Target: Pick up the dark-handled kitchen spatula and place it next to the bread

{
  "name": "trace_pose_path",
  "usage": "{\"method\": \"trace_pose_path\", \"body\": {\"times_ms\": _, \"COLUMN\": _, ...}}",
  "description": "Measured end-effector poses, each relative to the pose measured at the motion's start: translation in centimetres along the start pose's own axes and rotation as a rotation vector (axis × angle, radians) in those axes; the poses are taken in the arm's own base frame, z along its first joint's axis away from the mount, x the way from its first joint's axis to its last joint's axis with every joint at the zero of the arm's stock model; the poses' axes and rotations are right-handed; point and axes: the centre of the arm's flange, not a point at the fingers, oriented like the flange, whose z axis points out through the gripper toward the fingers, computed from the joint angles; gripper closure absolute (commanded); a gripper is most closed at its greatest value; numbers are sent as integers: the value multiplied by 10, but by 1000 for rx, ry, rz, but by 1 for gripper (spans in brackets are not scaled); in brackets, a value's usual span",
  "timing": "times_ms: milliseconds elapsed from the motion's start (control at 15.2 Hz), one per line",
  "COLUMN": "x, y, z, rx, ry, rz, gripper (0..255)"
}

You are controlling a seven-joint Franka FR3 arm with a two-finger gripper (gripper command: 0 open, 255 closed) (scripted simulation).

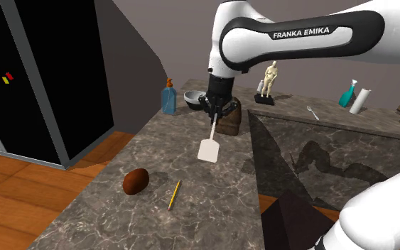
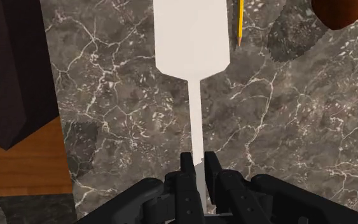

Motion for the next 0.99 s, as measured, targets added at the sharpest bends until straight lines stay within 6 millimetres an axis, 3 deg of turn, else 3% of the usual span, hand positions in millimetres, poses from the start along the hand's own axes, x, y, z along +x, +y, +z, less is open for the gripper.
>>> {"method": "trace_pose_path", "body": {"times_ms": 726, "x": 118, "y": 85, "z": 6, "rx": 0, "ry": 0, "rz": 0, "gripper": 255}}
{"method": "trace_pose_path", "body": {"times_ms": 990, "x": 152, "y": 115, "z": 11, "rx": 0, "ry": 0, "rz": -1, "gripper": 255}}
